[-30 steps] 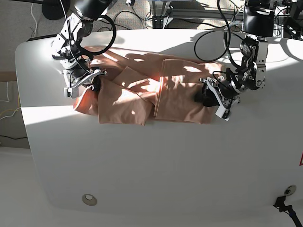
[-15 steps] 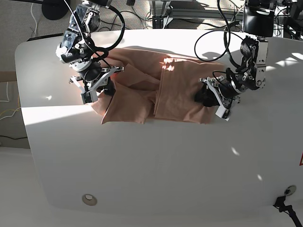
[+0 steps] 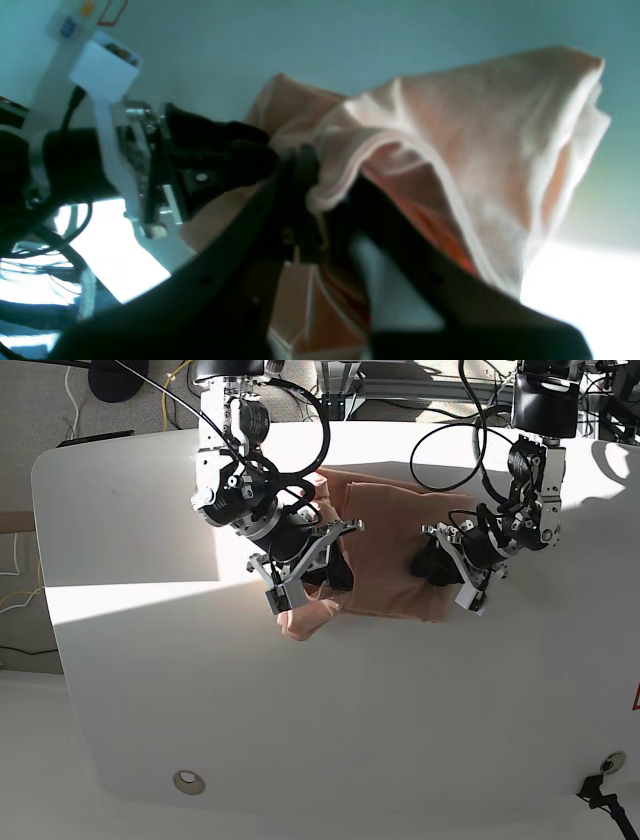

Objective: Fold the T-shirt properly
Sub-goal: 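Grasp the other strip end with the right gripper and fold it toward the left gripper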

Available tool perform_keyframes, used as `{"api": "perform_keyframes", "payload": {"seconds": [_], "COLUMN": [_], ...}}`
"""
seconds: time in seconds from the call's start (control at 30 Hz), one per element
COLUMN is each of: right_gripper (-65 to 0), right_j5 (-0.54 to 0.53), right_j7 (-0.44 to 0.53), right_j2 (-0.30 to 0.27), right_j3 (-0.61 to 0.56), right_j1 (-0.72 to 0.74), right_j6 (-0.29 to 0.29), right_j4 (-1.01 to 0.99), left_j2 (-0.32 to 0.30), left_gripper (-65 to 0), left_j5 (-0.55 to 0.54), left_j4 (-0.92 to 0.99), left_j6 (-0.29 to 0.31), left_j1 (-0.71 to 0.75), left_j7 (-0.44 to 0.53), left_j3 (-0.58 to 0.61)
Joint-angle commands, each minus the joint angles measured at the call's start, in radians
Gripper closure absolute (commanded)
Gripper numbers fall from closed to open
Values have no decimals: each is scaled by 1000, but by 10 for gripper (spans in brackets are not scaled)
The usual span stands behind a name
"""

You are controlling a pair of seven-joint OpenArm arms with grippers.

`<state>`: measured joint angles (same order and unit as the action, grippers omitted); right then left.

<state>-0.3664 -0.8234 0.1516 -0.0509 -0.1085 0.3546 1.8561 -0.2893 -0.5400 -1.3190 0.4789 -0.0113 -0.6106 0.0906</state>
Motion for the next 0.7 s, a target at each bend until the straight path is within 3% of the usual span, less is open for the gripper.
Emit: {"api": "perform_keyframes", "payload": {"seconds": [0.0, 0.3, 0.67], "right_gripper": [0, 0, -18], "right_j5": [-50, -69, -90], "right_j7": [39, 151, 157], "right_j2": [5, 5, 5], "right_j3": [-33, -145, -206], "right_j1": [22, 26, 103], "right_j6": [-16, -65, -67], "right_j4": [-23, -134, -172], "left_j2": [-9, -9, -12], "left_gripper": [-224, -224, -226], "left_j5": [67, 67, 67], "left_j4": [12, 12, 5], "left_j6": [-29, -29, -29], "left_j1": [14, 14, 12], "left_j7": [-99, -99, -99], "left_j3": [7, 4, 4]}}
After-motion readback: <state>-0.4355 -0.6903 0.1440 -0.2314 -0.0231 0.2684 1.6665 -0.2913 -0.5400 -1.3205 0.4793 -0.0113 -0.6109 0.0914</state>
